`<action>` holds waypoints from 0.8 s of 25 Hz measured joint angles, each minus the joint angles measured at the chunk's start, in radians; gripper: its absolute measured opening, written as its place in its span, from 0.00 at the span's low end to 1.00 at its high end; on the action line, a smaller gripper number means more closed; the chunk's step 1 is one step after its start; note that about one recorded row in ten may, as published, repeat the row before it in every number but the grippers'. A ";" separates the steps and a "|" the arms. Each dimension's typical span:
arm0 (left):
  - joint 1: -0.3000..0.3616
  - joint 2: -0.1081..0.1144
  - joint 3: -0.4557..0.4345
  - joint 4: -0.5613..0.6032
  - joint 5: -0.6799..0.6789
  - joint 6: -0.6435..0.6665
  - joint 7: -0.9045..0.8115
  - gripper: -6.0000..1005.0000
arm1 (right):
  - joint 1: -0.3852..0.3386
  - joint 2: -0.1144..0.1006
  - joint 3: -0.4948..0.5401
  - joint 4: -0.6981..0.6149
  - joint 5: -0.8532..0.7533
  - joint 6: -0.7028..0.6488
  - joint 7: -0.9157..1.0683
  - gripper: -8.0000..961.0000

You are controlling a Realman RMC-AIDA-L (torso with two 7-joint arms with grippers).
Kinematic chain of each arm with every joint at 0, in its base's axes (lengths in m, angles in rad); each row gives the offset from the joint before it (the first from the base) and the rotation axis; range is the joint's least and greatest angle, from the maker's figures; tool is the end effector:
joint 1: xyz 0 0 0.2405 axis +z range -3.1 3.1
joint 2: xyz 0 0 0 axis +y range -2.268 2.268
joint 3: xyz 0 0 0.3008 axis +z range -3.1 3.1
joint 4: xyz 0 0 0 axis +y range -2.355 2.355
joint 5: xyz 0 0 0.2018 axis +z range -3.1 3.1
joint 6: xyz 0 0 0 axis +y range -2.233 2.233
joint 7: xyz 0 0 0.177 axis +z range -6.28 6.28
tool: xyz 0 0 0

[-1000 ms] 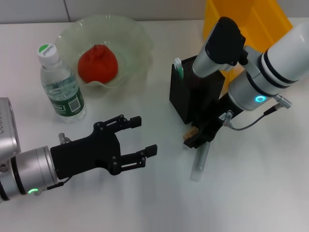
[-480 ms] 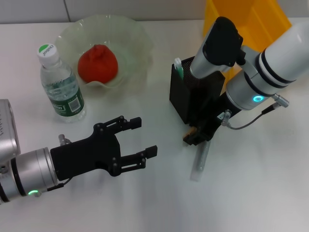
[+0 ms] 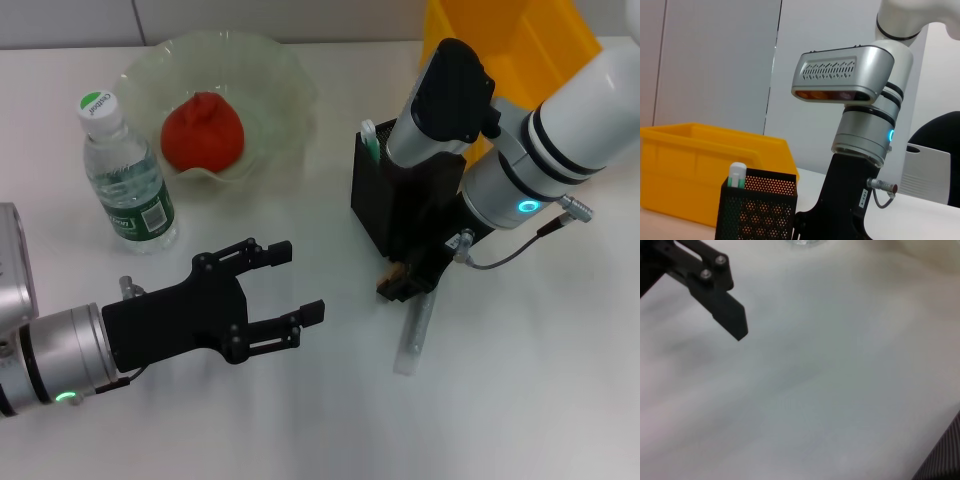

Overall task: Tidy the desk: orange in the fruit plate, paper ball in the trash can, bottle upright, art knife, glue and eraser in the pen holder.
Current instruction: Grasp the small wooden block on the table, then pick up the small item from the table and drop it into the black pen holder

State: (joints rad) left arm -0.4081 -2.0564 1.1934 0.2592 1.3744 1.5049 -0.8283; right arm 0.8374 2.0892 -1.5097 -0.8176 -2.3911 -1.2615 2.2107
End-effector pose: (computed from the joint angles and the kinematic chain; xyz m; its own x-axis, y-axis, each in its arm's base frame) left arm -0.2916 0.2848 -0.1058 0.7397 0.1808 0.6482 0.3655 -0.9167 -0.1614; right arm 0.2119 0.3980 -0.1340 0.8711 -0.3876 0.3015 -0.3387 -0.9188 -0.2027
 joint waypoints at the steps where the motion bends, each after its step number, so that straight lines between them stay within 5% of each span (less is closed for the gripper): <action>1: 0.000 0.000 0.000 0.000 0.000 0.000 0.000 0.80 | 0.000 0.000 -0.003 0.000 0.000 0.001 0.000 0.48; 10: -0.005 0.004 -0.002 0.000 0.000 0.000 0.000 0.80 | -0.008 0.000 -0.008 -0.027 0.000 -0.010 0.004 0.48; 20: 0.005 0.010 -0.008 0.000 0.000 -0.002 -0.002 0.80 | -0.094 -0.003 0.003 -0.219 0.015 -0.116 0.019 0.46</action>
State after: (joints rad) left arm -0.4035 -2.0466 1.1853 0.2593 1.3744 1.5029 -0.8305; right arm 0.7434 2.0866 -1.5069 -1.0367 -2.3760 -1.3774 2.2301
